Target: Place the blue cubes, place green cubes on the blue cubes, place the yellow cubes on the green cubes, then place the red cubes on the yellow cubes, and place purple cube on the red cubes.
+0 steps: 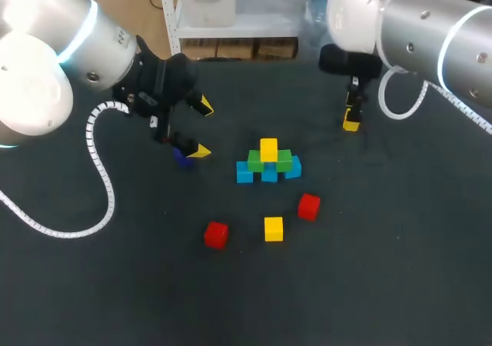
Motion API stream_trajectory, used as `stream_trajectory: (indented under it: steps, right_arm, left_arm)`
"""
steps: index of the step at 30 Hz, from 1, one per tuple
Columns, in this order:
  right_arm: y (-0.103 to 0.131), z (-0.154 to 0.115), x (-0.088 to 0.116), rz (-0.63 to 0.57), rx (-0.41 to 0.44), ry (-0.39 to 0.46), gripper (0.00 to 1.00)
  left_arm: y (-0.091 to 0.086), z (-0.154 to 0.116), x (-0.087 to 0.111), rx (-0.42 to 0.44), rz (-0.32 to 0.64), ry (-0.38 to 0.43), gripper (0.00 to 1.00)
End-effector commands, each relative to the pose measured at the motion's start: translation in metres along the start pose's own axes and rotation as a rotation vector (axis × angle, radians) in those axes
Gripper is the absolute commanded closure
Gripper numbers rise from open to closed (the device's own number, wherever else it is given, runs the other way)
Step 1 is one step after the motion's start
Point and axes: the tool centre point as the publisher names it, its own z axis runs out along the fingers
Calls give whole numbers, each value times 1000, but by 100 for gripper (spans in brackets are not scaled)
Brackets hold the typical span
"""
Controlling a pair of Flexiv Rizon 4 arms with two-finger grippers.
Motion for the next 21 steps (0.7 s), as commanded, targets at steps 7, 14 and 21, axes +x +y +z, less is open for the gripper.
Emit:
stream_trajectory:
  steps: [7,14,21]
  right_arm:
    - [4,1,1,9,13,-1,34]
    - [4,3,0,13,15,2,51]
    - [5,7,0,17,13,11,0]
  left_arm:
    - [0,0,2,-1,4,-6,0]
    - [0,0,2,-1,4,-6,0]
    - [0,0,2,-1,4,-6,0]
